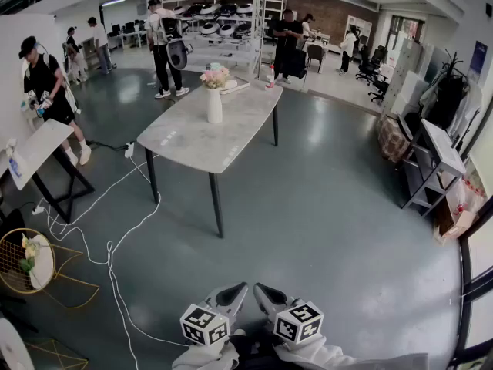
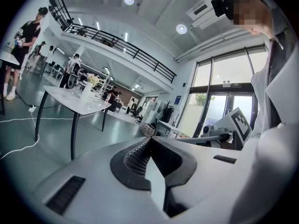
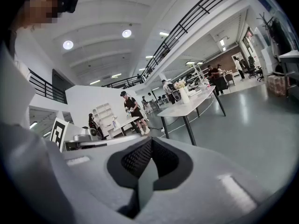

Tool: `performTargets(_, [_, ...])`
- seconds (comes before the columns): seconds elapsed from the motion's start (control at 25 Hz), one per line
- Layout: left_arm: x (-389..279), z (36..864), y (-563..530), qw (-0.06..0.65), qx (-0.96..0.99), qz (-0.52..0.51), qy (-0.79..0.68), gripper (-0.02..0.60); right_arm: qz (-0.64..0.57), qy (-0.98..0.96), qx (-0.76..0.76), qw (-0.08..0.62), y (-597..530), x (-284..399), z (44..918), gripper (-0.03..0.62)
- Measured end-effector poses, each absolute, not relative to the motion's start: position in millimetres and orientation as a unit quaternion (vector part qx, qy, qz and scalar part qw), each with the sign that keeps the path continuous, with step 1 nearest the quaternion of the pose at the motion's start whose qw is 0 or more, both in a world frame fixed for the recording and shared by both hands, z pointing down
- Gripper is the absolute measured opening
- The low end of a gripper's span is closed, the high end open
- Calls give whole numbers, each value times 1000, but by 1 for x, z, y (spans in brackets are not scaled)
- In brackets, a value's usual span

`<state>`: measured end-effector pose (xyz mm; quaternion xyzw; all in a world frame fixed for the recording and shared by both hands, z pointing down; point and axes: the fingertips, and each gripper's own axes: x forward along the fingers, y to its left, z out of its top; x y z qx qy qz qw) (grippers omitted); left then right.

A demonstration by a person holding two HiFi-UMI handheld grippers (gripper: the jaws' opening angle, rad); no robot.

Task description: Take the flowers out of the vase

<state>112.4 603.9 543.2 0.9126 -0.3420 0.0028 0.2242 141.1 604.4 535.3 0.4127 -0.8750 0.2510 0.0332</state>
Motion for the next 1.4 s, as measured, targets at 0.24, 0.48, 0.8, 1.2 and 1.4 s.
performTargets(0.24, [106, 545, 617, 226, 913, 6, -339, 2, 258, -873, 413, 28, 617, 135, 538, -2])
performTargets(0.48, [90, 552, 632, 228, 911, 12, -343, 2, 270, -870, 413, 22, 628, 118, 544, -2])
performTargets(0.8, [76, 564, 637, 250, 899, 6, -359, 2, 265, -867, 422, 16, 624, 111, 546, 0])
performTargets(1.2, [52, 566, 587, 255, 883, 0, -394, 2, 276, -874, 399, 24, 564, 94, 553, 0])
performTargets(1.4, [48, 566, 542, 262, 880, -3, -397, 2, 275, -879, 387, 34, 523, 85, 553, -1])
